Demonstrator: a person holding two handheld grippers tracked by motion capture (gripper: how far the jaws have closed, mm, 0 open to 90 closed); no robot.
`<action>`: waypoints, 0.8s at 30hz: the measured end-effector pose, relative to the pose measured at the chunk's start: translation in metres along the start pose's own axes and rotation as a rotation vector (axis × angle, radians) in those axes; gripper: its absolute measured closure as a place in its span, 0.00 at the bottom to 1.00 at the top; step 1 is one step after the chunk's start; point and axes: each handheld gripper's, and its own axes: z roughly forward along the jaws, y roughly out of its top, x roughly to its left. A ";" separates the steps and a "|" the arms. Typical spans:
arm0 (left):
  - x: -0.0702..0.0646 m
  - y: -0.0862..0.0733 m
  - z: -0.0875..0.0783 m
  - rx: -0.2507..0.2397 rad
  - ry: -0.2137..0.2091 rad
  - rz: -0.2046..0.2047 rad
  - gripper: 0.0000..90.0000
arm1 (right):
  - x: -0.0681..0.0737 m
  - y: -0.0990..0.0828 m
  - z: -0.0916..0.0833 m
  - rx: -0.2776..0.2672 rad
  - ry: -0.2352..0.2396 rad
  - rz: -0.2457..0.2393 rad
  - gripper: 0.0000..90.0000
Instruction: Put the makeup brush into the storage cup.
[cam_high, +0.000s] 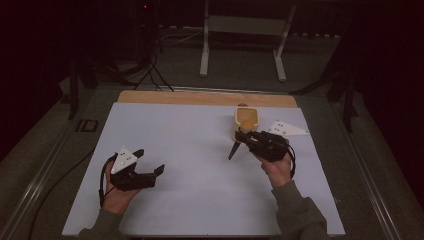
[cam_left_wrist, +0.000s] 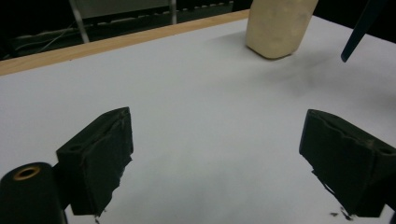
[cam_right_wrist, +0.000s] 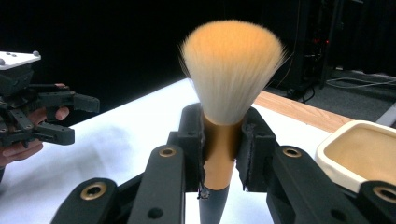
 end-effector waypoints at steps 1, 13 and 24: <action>0.000 -0.001 0.000 0.000 0.001 0.004 0.13 | 0.000 0.000 0.000 0.000 0.000 0.000 0.82; 0.007 -0.005 -0.011 -0.038 0.019 0.004 0.13 | -0.009 0.005 -0.003 -0.008 -0.024 0.001 0.82; 0.014 -0.006 -0.021 -0.072 0.036 -0.011 0.13 | -0.017 0.013 -0.006 -0.018 -0.033 0.009 0.82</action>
